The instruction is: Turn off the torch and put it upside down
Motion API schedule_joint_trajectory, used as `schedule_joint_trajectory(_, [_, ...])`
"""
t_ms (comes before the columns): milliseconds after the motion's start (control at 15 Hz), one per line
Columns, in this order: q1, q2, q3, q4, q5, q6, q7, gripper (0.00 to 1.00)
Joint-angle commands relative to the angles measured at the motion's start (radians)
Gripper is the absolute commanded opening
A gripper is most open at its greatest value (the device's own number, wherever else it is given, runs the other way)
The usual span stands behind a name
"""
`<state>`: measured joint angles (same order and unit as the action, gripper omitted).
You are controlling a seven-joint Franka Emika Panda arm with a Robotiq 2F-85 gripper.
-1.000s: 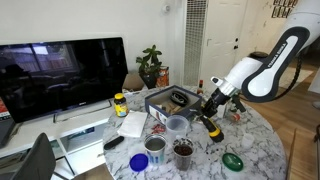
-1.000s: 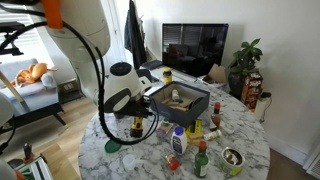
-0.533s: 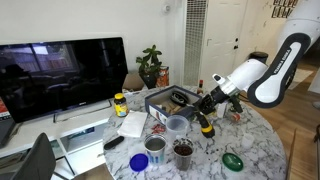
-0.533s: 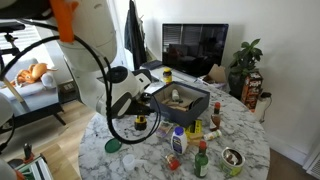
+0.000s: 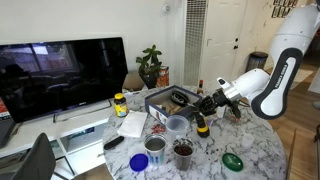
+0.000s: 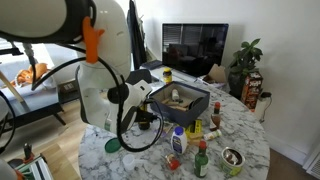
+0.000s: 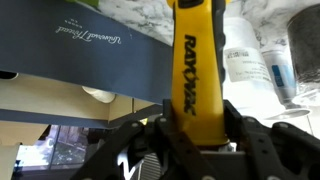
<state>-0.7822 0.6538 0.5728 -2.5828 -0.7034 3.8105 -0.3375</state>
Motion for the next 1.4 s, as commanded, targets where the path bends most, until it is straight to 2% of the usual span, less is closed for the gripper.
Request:
schedule_joint_trajectory(0, [0.169,0.037,-0.159,0.072,-0.1,0.131,0.116,0.25])
schedule_joint_trajectory(333, [0.371,0.072,-0.341,0.13,-0.12,0.299,0.194,0.25])
schedule_joint_trajectory(467, [0.422,0.075,-0.391,0.139,-0.108,0.352,0.211,0.25])
schedule_joint_trajectory(733, [0.479,0.082,-0.449,0.145,-0.109,0.48,0.251,0.25])
schedule_joint_trajectory(800, [0.334,0.086,-0.31,0.152,-0.118,0.411,0.191,0.25])
schedule_joint_trajectory(867, [0.348,0.093,-0.322,0.156,-0.121,0.411,0.202,0.25])
schedule_joint_trajectory(933, [0.474,0.092,-0.441,0.161,-0.114,0.467,0.269,0.25])
schedule_joint_trajectory(1000, [0.393,0.106,-0.366,0.16,-0.117,0.434,0.222,0.25])
schedule_joint_trajectory(1333, [0.397,0.148,-0.373,0.178,-0.115,0.43,0.226,0.25])
